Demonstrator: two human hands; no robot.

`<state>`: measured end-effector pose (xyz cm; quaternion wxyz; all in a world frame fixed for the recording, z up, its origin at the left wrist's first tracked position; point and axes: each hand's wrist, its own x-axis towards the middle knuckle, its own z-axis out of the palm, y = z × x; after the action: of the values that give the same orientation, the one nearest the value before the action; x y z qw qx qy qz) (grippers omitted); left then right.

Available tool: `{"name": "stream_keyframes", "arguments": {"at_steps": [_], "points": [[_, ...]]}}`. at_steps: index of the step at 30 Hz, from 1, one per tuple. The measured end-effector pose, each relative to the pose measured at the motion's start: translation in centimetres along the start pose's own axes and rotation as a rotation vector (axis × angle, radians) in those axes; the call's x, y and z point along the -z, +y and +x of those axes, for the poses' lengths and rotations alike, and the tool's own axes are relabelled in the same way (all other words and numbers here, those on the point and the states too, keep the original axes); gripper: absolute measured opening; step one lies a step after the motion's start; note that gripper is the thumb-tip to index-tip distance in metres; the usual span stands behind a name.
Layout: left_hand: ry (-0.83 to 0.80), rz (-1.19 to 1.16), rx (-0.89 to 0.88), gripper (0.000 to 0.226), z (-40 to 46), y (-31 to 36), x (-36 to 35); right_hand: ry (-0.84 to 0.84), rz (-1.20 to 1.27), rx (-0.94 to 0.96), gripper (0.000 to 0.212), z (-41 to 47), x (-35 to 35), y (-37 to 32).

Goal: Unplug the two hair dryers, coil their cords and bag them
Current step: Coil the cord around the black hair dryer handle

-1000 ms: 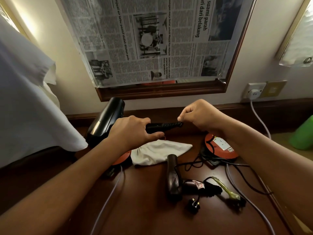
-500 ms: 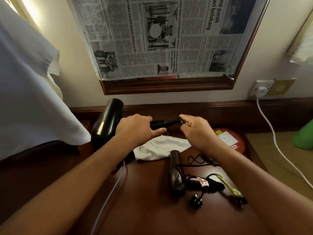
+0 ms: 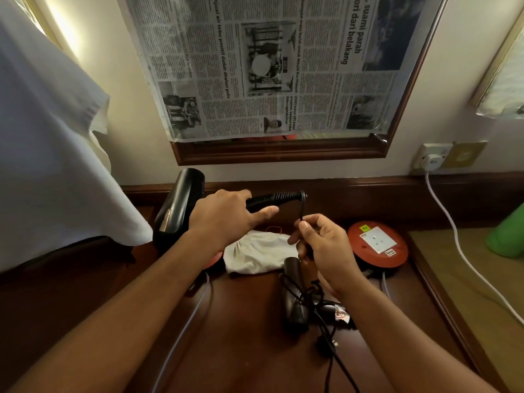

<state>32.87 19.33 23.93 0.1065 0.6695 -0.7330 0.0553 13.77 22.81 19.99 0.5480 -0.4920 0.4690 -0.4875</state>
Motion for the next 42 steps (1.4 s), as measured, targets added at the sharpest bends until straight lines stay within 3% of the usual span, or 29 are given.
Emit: {"name": "stream_keyframes", "arguments": {"at_steps": [11,18,24,32,37,42], "points": [[0.039,-0.109,-0.054,0.057,-0.8,0.9,0.8,-0.14,0.069,-0.029,0.022,0.4,1.4,0.5],[0.052,-0.203,-0.103,0.066,-0.8,1.1,1.3,-0.381,0.176,-0.233,0.038,2.2,3.1,0.9],[-0.026,-0.297,-0.188,0.069,-0.5,0.6,2.0,-0.665,0.194,-0.268,0.046,4.6,4.8,0.6],[-0.076,-0.288,-0.217,0.068,-0.4,0.2,2.9,-0.672,-0.063,-0.24,0.017,7.5,6.1,-3.4],[-0.075,-0.128,-0.227,0.069,-0.1,0.1,3.6,-0.611,-0.335,-0.209,0.011,8.5,6.0,-6.5],[-0.052,0.073,-0.258,0.073,0.4,0.2,3.6,-0.511,-0.67,-0.038,0.008,8.7,5.3,-8.7]]}}
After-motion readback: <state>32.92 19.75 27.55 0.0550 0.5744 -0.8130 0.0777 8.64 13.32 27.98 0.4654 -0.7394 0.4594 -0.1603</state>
